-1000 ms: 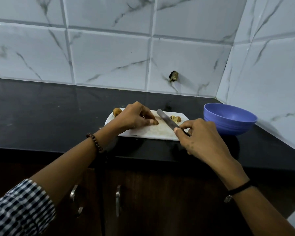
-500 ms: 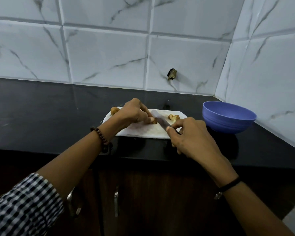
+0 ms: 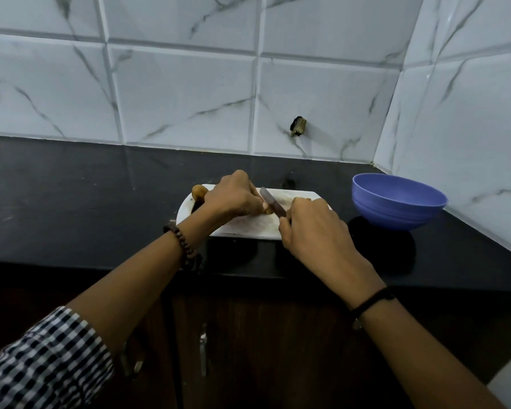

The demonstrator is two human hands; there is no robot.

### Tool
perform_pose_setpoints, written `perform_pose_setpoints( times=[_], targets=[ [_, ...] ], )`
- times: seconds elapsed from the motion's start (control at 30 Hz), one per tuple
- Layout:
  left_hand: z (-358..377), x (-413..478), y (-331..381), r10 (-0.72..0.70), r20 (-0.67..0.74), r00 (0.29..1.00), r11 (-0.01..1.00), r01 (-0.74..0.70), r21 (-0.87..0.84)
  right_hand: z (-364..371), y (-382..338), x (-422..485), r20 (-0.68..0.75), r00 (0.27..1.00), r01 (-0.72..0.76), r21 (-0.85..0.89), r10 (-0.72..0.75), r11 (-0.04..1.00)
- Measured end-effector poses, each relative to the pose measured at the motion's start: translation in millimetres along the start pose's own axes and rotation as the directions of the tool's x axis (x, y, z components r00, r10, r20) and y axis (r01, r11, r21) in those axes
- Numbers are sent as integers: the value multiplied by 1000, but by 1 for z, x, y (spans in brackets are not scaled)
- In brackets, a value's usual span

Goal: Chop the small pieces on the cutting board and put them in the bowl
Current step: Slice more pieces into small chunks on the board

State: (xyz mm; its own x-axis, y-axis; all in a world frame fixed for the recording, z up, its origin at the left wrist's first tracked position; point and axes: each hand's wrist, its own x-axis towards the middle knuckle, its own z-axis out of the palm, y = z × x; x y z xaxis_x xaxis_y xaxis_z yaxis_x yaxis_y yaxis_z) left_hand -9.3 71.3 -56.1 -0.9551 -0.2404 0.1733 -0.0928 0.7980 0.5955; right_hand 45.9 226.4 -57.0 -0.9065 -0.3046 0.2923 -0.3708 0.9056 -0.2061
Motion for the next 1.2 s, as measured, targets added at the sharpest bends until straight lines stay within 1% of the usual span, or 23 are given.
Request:
perform_pose_setpoints(
  times=[0.17,0.23,0.33,0.47,0.57,0.67,0.77,0.87,0.97,1.07,1.2],
  targets=[
    [-2,-2,-1,19,1,1000,1000,-19,3,-10,0,-14,45,999,-6,-36,8,999],
    [-4,-3,-2,38,12,999,999,-38,-6,-13,4,-17,50,999,-7,-30,9,1000],
    [-7,-5,-2,66,44,997,998,-66,-6,-19,12,-20,96,995,-19,-1,19,1000],
    [-9,-1,-3,92,111,990,993,-83,-84,-42,25,-27,143,990,-9,15,7,1000],
    [-9,8,-4,83,130,988,992,-70,-103,-58,34,-32,158,987,-10,84,-4,996],
    [-9,11,0,148,129,981,987,-138,-84,-61,41,-33,131,991,-39,150,19,988],
    [-11,13,7,209,213,954,978,-204,-42,-58,49,-32,104,994,-60,184,41,981],
    [-14,18,9,196,316,928,981,-187,-61,-56,54,-31,87,995,-63,212,45,975],
    [-15,19,9,183,293,938,980,-151,-130,-53,57,-30,79,996,-59,232,41,971],
    [-10,17,14,124,236,964,976,-76,-203,-51,58,-30,69,996,-64,254,47,965],
    [0,18,18,81,144,986,989,-62,-131,-42,55,-28,57,997,-60,269,47,961]
  ],
)
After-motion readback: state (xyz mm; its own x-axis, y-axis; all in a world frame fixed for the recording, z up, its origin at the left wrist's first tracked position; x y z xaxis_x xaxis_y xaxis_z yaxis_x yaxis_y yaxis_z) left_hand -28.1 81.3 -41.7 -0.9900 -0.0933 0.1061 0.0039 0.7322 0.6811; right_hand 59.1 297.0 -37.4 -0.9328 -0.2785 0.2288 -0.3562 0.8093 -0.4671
